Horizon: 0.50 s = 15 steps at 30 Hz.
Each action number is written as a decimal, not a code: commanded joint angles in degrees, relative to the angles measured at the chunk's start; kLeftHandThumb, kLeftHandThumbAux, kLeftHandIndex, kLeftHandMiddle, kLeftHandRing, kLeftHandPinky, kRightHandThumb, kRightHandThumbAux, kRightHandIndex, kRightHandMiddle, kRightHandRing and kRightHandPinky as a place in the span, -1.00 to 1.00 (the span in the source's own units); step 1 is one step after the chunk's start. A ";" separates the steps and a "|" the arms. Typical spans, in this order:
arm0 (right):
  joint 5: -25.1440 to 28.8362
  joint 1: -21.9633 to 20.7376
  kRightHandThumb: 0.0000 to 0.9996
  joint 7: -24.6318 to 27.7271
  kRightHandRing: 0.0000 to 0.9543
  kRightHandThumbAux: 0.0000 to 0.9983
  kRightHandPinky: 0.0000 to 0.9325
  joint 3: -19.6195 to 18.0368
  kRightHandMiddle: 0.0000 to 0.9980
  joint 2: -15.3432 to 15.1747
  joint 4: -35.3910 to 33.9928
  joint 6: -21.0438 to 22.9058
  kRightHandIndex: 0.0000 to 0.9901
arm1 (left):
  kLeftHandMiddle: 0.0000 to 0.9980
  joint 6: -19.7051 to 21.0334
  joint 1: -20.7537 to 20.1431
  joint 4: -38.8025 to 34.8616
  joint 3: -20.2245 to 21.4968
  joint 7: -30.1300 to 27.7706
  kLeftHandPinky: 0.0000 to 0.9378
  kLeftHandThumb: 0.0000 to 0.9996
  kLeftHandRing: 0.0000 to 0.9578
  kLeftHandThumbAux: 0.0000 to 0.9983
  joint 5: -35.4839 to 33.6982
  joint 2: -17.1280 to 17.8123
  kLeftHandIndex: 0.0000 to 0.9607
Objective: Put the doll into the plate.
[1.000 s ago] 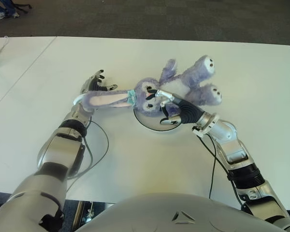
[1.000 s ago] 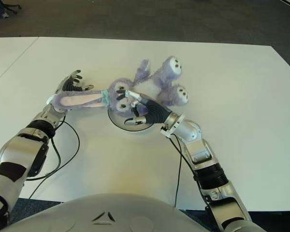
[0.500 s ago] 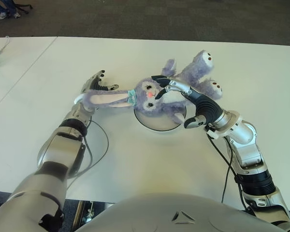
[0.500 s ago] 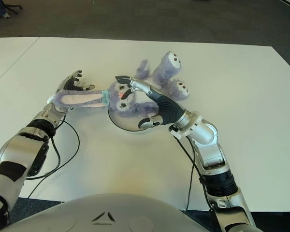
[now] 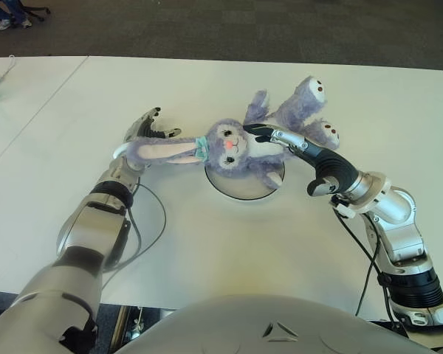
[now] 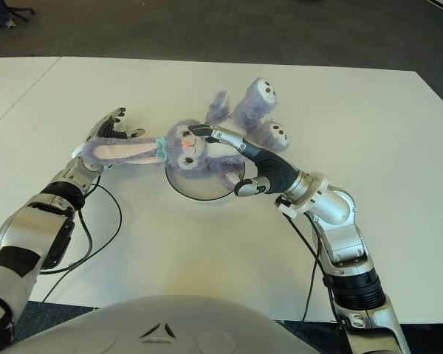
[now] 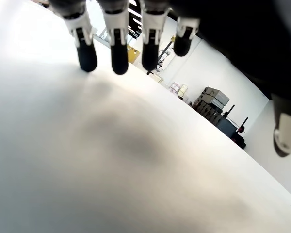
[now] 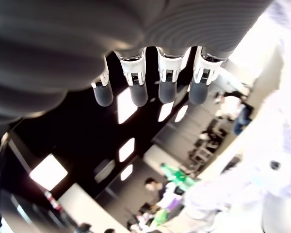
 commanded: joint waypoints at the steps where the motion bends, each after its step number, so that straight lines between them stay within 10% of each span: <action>1: 11.32 -10.28 -0.93 -1.06 -1.00 -0.61 -1.00 -3.69 -1.00 1.58 4.41 14.59 -1.00 | -0.74 2.42 5.18 3.46 -1.37 -5.95 -0.66 -0.95 -0.69 -0.11 0.66 -3.45 -1.00; 6: 19.64 -12.58 -0.94 1.55 -1.00 -0.56 -1.00 -4.84 -1.00 5.18 5.15 16.62 -1.00 | -0.64 2.40 5.24 3.38 -1.68 -5.47 -0.61 -0.96 -0.58 -0.09 1.01 -3.32 -1.00; 10: 24.23 -16.16 -0.84 7.02 -1.00 -0.44 -1.00 -7.96 -1.00 9.55 9.19 9.63 -1.00 | -0.54 2.15 5.37 3.24 -1.73 -4.86 -0.64 -0.96 -0.49 -0.08 1.04 -3.41 -1.00; 15: 30.13 -17.77 -0.56 11.01 -1.00 -0.30 -1.00 -18.40 -1.00 4.53 11.46 9.53 -1.00 | -0.49 1.62 5.52 3.11 -1.62 -4.36 -0.61 -0.96 -0.45 -0.10 0.95 -3.45 -1.00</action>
